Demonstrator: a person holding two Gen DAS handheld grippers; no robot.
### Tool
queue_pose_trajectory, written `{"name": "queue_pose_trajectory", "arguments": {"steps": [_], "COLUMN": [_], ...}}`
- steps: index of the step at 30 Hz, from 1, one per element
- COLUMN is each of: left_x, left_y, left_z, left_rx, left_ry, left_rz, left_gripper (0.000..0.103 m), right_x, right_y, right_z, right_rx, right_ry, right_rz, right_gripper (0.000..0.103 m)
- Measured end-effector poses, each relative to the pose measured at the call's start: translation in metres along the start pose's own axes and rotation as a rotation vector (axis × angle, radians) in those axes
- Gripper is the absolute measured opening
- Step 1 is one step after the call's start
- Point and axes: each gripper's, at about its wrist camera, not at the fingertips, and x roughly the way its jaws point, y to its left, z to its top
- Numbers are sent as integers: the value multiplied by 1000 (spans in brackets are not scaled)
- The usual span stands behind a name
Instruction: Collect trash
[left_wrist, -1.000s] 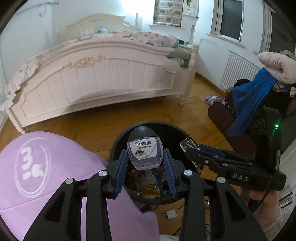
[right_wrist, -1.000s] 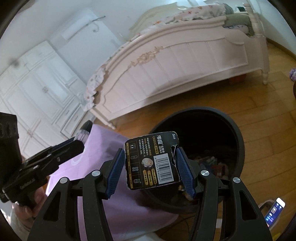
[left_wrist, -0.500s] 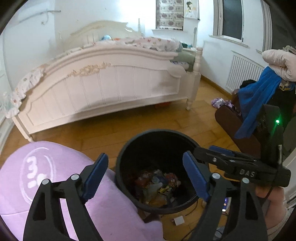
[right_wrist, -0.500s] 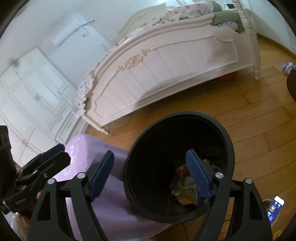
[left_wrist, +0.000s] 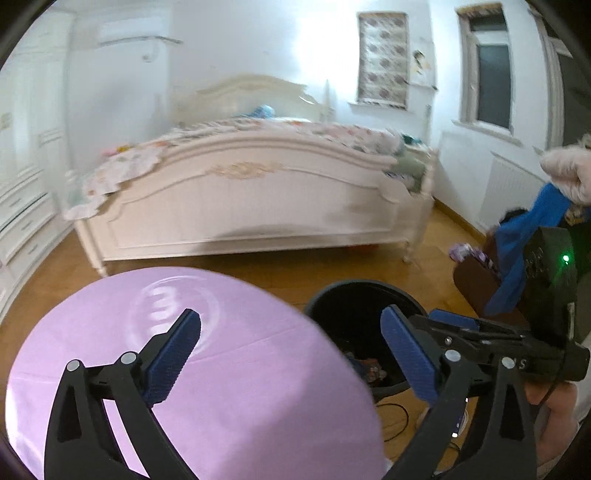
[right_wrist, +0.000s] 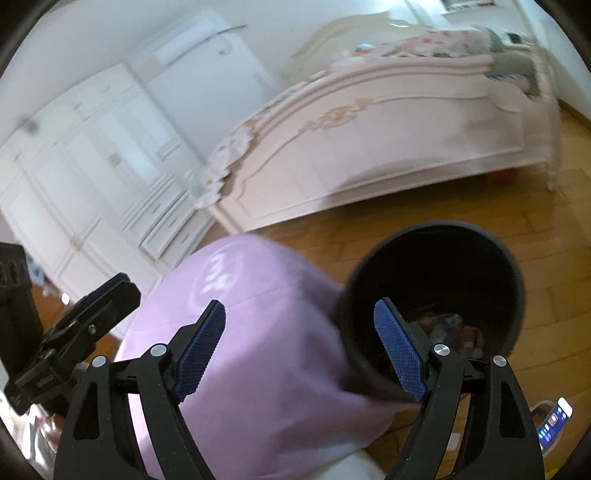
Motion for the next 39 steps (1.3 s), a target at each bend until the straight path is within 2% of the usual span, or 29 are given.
{"name": "queue_pose_trajectory", "arguments": {"steps": [4,8,13,15,18,26,39], "left_x": [-33,-72,-109,-120,-134,-152,-155], "left_y": [34,72,110,120,134,152,149], "left_z": [-14,-31,-56,-67,-82,-110,-111], "left_rx": [-51,-104,-167,-191,-221,-286,-278], "left_ry": [-31,-80,-110,-118,-127,-129,-127], "left_rz": [68,176,270,308,340,361,364], "left_gripper": [97,97,97,97,97,97,97], "right_x": [4,7,3,1,1,-13,-43], "right_y": [57,116,180,198,217,241,237], "right_z": [-8,-21,-41,-50,-60,-86,-107], "right_rx": [-99,-215,-320,-349,-373,-439,-464], "right_ry": [18,8,-86,-140,-175,-261,-315], "right_rz": [13,21,23,28,26,-34,-55], "right_gripper": [83,87,98,98,98,98,98]}}
